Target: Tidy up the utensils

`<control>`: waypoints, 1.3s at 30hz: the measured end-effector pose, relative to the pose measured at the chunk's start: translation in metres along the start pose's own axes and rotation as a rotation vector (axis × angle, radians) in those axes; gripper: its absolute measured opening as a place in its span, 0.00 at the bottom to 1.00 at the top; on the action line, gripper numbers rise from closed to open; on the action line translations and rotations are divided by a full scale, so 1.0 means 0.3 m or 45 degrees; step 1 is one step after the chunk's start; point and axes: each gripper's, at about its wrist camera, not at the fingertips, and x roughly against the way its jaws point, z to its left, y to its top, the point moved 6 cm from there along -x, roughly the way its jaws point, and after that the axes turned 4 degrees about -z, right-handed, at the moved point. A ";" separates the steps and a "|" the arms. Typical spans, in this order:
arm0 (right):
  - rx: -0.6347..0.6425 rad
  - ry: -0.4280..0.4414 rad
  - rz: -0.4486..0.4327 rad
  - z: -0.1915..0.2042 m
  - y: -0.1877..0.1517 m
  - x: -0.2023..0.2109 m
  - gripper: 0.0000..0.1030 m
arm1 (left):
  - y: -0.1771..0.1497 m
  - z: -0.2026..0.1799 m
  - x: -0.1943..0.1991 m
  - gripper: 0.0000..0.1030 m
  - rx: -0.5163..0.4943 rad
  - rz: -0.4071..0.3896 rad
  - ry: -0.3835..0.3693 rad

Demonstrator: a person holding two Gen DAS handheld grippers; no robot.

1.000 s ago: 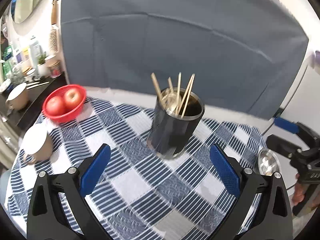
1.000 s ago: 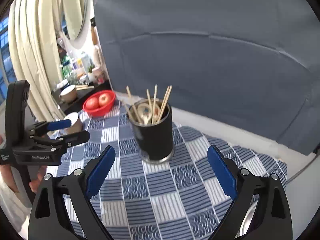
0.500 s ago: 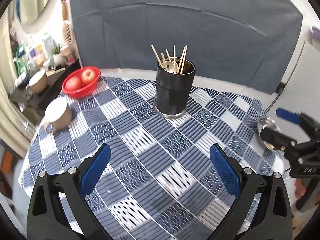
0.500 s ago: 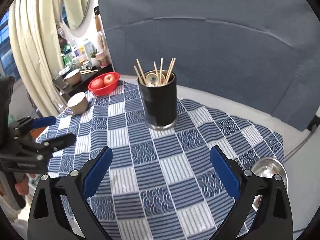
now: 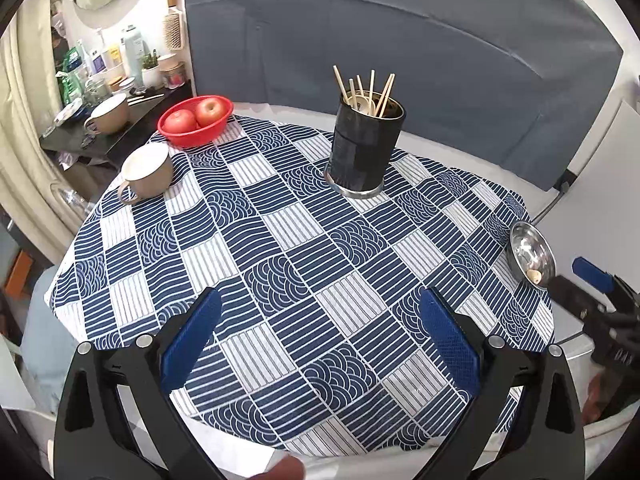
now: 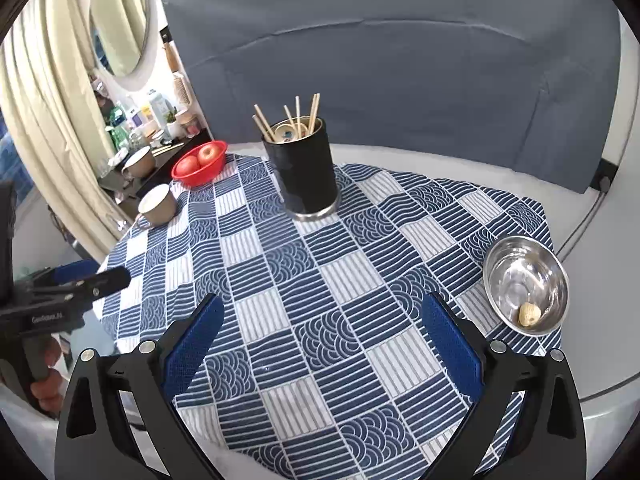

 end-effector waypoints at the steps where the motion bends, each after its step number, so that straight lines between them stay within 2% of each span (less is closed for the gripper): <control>1: 0.012 -0.014 -0.001 0.006 -0.004 0.003 0.92 | -0.001 -0.001 0.007 0.94 -0.006 -0.005 0.016; 4: 0.018 -0.005 0.014 0.020 -0.017 0.003 0.92 | 0.001 -0.012 0.023 0.94 -0.030 -0.031 0.054; 13: 0.003 -0.010 0.045 0.006 -0.038 0.002 0.92 | -0.018 -0.021 0.015 0.94 -0.010 -0.001 0.020; 26: 0.025 0.016 0.055 0.020 -0.045 -0.006 0.92 | -0.030 -0.056 0.021 0.94 -0.072 0.002 0.041; 34: 0.017 0.012 0.055 0.016 -0.049 -0.007 0.92 | -0.037 -0.039 0.005 0.94 -0.026 0.035 0.024; 39: 0.006 0.009 0.071 0.007 -0.055 -0.014 0.92 | -0.037 -0.058 0.003 0.94 -0.061 0.032 0.029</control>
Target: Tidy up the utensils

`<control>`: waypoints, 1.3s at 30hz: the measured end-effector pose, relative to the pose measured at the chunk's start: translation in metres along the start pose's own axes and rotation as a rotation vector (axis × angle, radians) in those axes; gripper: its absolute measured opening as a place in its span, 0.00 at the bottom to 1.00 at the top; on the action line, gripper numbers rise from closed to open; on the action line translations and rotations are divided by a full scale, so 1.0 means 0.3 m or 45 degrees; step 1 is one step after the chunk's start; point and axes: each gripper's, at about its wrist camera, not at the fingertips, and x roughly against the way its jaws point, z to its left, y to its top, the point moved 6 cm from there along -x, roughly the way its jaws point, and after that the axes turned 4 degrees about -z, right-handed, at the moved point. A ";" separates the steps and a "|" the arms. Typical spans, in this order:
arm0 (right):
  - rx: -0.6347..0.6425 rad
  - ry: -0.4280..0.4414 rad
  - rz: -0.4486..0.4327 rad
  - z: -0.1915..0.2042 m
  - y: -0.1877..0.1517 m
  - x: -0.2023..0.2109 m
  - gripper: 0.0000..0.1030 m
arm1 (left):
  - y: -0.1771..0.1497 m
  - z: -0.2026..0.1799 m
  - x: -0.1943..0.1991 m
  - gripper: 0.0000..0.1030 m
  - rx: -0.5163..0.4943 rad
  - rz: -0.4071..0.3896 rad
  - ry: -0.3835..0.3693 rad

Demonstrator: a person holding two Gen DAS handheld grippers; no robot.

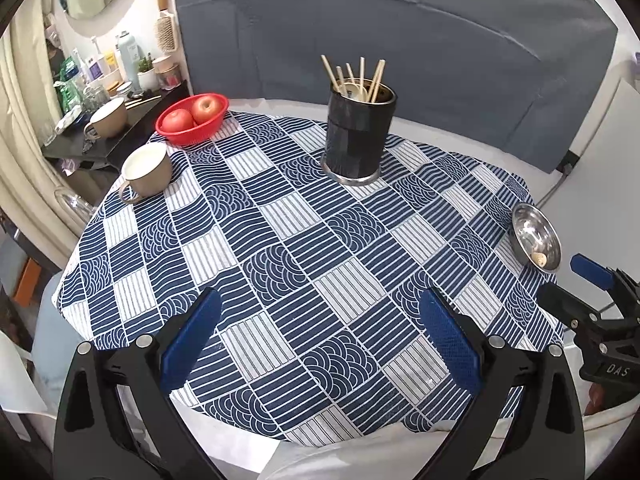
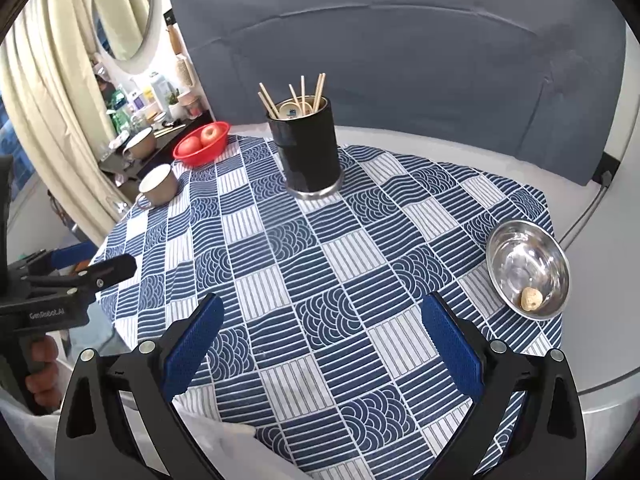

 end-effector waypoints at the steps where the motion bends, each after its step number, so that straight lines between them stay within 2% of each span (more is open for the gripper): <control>1: -0.002 0.002 0.001 -0.002 0.001 0.000 0.92 | 0.000 -0.003 0.001 0.94 -0.010 -0.001 0.005; 8: 0.018 0.004 0.015 0.007 -0.004 -0.005 0.92 | 0.008 -0.009 0.013 0.94 -0.041 -0.026 0.014; 18: 0.043 0.003 0.040 0.024 -0.010 -0.016 0.92 | -0.008 0.022 0.000 0.94 0.043 0.009 -0.002; 39: 0.027 -0.024 0.029 0.018 -0.015 -0.011 0.92 | -0.009 0.015 -0.002 0.94 0.039 0.004 0.002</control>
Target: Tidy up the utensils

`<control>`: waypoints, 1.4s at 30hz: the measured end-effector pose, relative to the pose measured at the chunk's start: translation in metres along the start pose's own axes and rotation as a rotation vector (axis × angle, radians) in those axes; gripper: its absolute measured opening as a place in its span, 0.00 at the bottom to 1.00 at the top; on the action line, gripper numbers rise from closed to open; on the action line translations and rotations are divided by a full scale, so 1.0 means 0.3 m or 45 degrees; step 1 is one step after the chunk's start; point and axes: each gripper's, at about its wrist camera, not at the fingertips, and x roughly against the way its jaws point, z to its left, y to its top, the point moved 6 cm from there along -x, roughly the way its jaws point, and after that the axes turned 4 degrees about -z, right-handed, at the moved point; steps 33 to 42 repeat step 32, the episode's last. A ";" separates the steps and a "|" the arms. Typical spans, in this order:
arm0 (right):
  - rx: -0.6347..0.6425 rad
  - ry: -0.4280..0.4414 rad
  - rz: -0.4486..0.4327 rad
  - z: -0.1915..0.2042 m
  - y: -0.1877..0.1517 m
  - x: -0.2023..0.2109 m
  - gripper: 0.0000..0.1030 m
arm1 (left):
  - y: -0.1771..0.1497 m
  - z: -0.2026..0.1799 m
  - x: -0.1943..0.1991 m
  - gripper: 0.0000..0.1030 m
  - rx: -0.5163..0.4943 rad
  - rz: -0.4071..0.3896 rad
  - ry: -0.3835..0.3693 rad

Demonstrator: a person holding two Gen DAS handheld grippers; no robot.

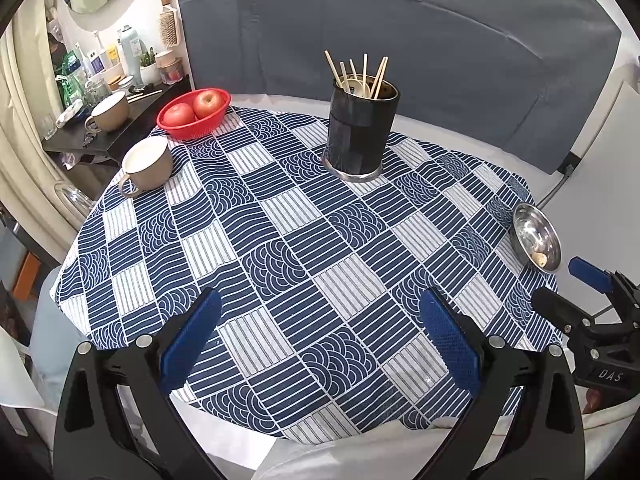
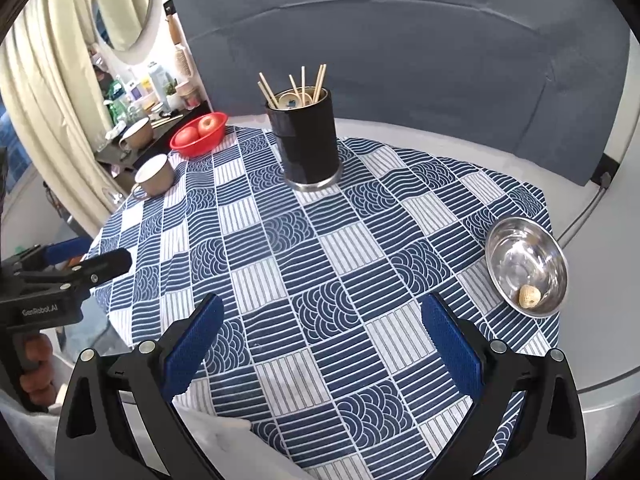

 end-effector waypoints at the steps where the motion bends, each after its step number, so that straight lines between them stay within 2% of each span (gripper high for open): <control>1: 0.001 -0.004 0.000 -0.001 0.000 0.000 0.92 | 0.001 0.000 0.000 0.94 -0.001 0.000 0.000; 22: -0.014 -0.004 0.030 -0.001 0.002 -0.022 0.92 | 0.004 0.010 -0.018 0.94 0.005 0.022 -0.004; 31: -0.059 0.011 0.029 -0.037 0.011 -0.042 0.92 | 0.038 0.003 -0.013 0.94 -0.067 -0.024 0.025; 42: -0.063 0.007 0.025 -0.044 0.012 -0.044 0.92 | 0.043 0.006 -0.015 0.94 -0.069 -0.026 0.024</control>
